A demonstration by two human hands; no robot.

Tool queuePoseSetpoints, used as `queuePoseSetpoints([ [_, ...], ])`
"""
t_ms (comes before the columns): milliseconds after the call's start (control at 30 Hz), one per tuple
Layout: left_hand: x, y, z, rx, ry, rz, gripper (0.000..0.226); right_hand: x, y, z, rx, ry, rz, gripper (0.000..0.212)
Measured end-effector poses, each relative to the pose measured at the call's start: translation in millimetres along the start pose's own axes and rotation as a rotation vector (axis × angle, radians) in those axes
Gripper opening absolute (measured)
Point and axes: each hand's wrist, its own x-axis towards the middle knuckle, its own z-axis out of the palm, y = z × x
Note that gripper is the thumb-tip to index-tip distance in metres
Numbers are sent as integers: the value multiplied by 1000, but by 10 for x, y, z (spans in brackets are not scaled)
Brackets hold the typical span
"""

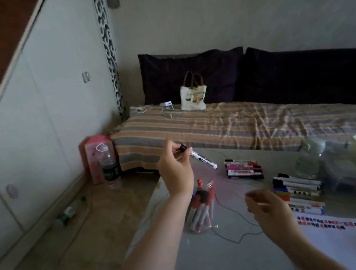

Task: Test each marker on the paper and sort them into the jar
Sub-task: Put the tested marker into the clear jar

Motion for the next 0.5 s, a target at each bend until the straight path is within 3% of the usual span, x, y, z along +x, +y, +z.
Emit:
queuePoseSetpoints([
  [100, 4, -111, 28, -7, 64, 2, 21, -72, 242, -180, -28, 23, 63, 14],
  [233, -31, -153, 35, 65, 27, 3, 24, -95, 438, -364, -19, 48, 132, 15],
  [400, 108, 1, -145, -38, 226, 27, 18, -105, 482, -425, -26, 22, 123, 16],
  [500, 113, -29, -192, 91, 66, 48, 16, -107, 513, -406, -27, 18, 139, 16],
])
